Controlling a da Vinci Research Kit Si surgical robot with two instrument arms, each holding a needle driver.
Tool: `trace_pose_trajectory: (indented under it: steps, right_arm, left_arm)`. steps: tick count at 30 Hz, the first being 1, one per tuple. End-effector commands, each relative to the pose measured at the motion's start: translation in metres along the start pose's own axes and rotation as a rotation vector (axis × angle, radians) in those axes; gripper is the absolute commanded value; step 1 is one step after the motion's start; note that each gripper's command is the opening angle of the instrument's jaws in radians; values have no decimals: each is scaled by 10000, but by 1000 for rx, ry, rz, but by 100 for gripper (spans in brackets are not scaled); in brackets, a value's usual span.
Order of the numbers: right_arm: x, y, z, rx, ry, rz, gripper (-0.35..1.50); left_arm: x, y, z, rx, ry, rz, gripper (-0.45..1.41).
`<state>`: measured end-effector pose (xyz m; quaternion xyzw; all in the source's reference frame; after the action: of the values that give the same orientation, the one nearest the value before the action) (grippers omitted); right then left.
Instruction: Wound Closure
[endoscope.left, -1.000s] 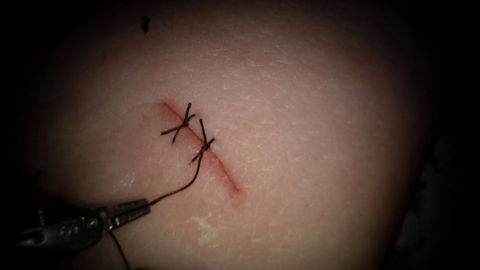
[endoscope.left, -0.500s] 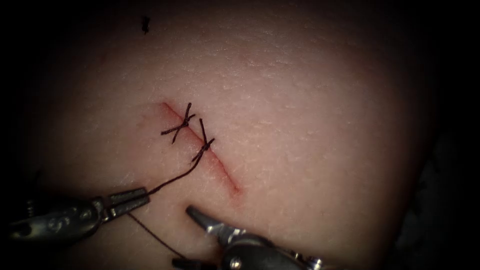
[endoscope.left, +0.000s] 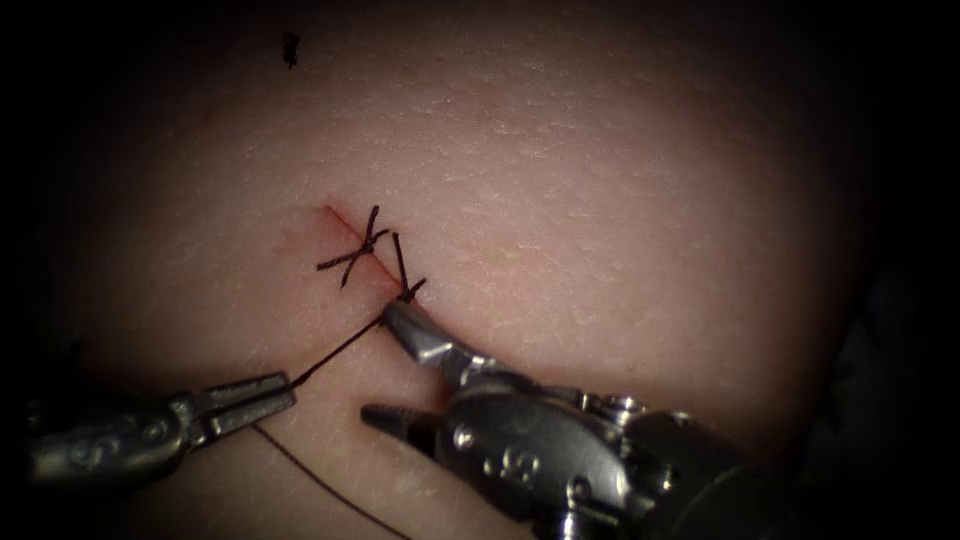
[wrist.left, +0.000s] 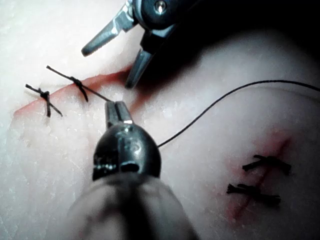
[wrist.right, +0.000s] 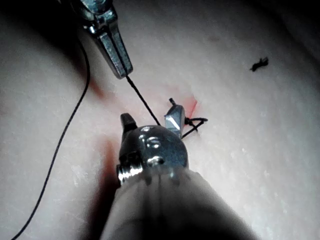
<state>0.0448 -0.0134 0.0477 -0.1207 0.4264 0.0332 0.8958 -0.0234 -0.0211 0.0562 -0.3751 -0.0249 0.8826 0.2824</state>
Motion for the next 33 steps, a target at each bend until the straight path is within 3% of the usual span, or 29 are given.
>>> trace_pose_trajectory:
  steps: [1, 7, 13, 18, 33]
  right_arm:
    - [-1, 1, 19, -12, 21, -7, 109]
    - [-4, 8, 50, -45, 78, -43, 125]
    - [-17, -20, 86, -17, 144, -104, 126]
    - [-35, -28, 93, -14, 155, -81, 126]
    - [-37, -21, 103, -52, 170, -70, 123]
  left_arm:
    - [-7, 5, 8, -2, -2, -2, -45]
    - [-7, 4, 8, 0, -4, -3, -45]
    - [-5, 3, 7, -4, -2, -5, -45]
    - [-5, 3, 9, -7, 1, 1, -45]
    - [-5, 11, 13, -13, 10, 3, -45]
